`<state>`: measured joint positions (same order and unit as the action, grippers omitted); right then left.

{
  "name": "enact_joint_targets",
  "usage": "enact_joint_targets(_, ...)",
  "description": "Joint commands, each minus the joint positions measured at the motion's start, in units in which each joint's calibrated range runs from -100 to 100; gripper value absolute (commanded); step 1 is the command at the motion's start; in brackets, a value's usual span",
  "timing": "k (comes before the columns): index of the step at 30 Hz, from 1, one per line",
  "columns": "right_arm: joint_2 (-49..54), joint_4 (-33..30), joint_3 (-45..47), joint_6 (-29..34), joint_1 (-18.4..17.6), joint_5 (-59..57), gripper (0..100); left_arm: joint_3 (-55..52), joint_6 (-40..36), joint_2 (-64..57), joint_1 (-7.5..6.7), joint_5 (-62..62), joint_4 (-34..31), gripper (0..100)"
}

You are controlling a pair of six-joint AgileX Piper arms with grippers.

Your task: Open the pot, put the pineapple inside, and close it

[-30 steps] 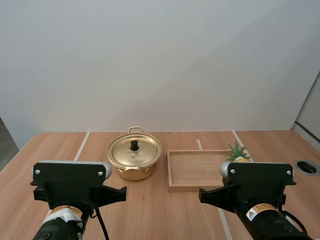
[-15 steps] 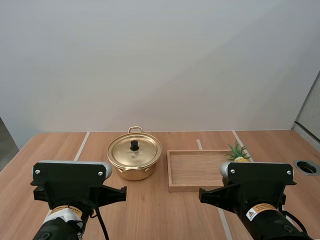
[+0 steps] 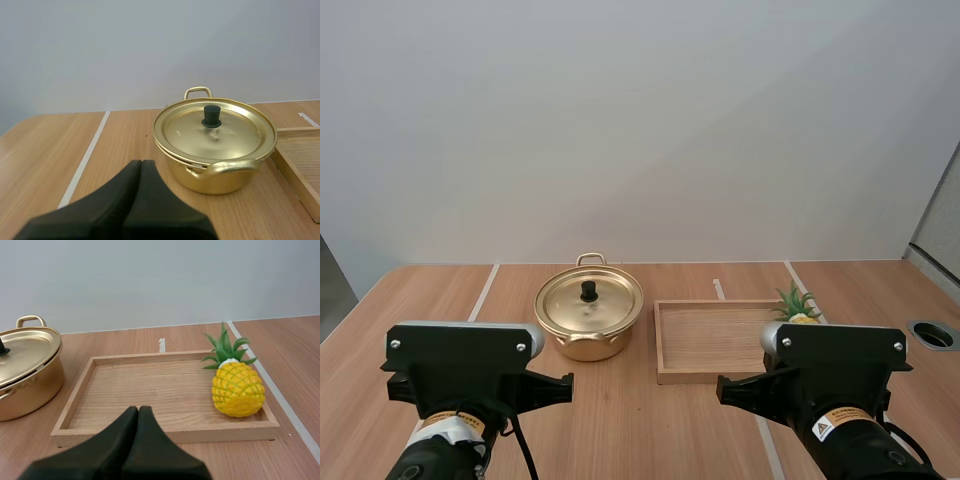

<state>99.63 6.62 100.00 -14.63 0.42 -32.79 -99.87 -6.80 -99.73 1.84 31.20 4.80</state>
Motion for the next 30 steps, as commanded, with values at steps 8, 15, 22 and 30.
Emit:
enact_joint_targets(8,0.4,-6.1,-1.7,-6.3,-0.3,16.9,0,-0.1,2.4,-0.3,0.02,-24.9,0.6,0)
enact_joint_targets(15,0.4,1.1,-7.3,-6.3,-1.6,28.6,0,1.5,1.9,-0.3,0.02,-39.5,0.7,0)
enact_joint_targets(22,0.4,1.1,-11.8,-7.8,-1.6,37.4,0,10.5,2.5,-0.3,0.02,-39.5,0.6,0)
enact_joint_targets(30,0.4,-1.3,-20.4,-8.2,-1.6,34.4,0,21.0,2.5,-0.3,0.02,-37.2,0.6,0)
